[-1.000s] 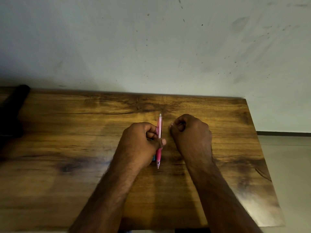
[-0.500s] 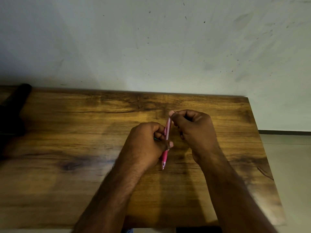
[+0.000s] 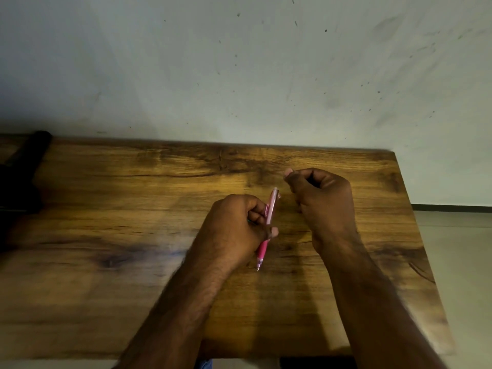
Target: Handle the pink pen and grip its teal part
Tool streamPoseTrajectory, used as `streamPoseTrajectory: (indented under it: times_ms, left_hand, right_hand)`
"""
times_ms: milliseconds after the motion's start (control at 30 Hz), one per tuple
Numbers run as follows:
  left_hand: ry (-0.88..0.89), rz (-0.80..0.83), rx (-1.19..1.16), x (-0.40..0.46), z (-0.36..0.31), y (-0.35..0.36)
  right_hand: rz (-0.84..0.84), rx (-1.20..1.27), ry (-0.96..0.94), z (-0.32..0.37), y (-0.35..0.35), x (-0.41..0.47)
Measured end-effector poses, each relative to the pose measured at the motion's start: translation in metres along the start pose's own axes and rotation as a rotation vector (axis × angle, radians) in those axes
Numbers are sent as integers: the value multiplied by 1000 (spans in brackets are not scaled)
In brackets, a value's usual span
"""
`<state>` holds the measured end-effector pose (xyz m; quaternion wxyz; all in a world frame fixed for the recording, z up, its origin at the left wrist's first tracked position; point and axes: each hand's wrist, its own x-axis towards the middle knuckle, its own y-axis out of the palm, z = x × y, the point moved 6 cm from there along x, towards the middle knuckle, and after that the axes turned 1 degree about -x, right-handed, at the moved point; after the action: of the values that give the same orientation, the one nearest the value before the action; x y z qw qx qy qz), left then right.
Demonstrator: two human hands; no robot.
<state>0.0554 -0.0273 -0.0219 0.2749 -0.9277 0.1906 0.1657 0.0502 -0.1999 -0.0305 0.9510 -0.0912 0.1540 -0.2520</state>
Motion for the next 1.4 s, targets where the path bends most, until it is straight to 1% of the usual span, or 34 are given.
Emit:
streamPoseTrajectory:
  times_ms: [133, 200, 300, 433, 600, 767, 833, 900, 933, 967, 1033, 1067, 1167, 1400]
  left_hand:
    - [4, -11, 13, 0, 1, 0]
    - [6, -11, 27, 0, 1, 0]
    - [5, -8, 24, 1, 1, -1]
    - [1, -16, 15, 1, 1, -4]
    - [-4, -21, 6, 2, 2, -5]
    - [-3, -21, -3, 3, 3, -4]
    - [-7, -28, -5, 3, 4, -5]
    - [-17, -37, -20, 4, 5, -5]
    - [-25, -40, -32, 4, 6, -5]
    - [-31, -42, -44, 4, 7, -5]
    - [-39, -48, -60, 5, 7, -4]
    - [-39, -52, -64, 5, 8, -4]
    - [-33, -53, -69, 5, 6, -1]
    - [-39, -58, -58, 5, 5, 0]
  right_hand:
    - [-118, -408, -81, -3, -12, 3]
    - [-124, -574, -99, -4, -12, 2]
    - [-113, -709, -78, -7, -6, 1]
    - [-157, -803, -128, -2, -3, -1]
    - [-171, -797, -121, -1, -5, -1]
    - [-159, -739, -128, 1, -8, -1]
    - [-145, -658, -149, 5, -11, -1]
    - [-32, -407, -124, 9, -13, 0]
    - [66, -274, -92, 11, -12, 0]
    - [175, -194, -64, 12, -9, -2]
    - [359, -186, -35, 11, -4, -7]
    - [416, -217, -25, 10, -2, -9]
    - [460, -288, 2, 4, 6, -13]
    - [412, -285, 32, 0, 16, -12]
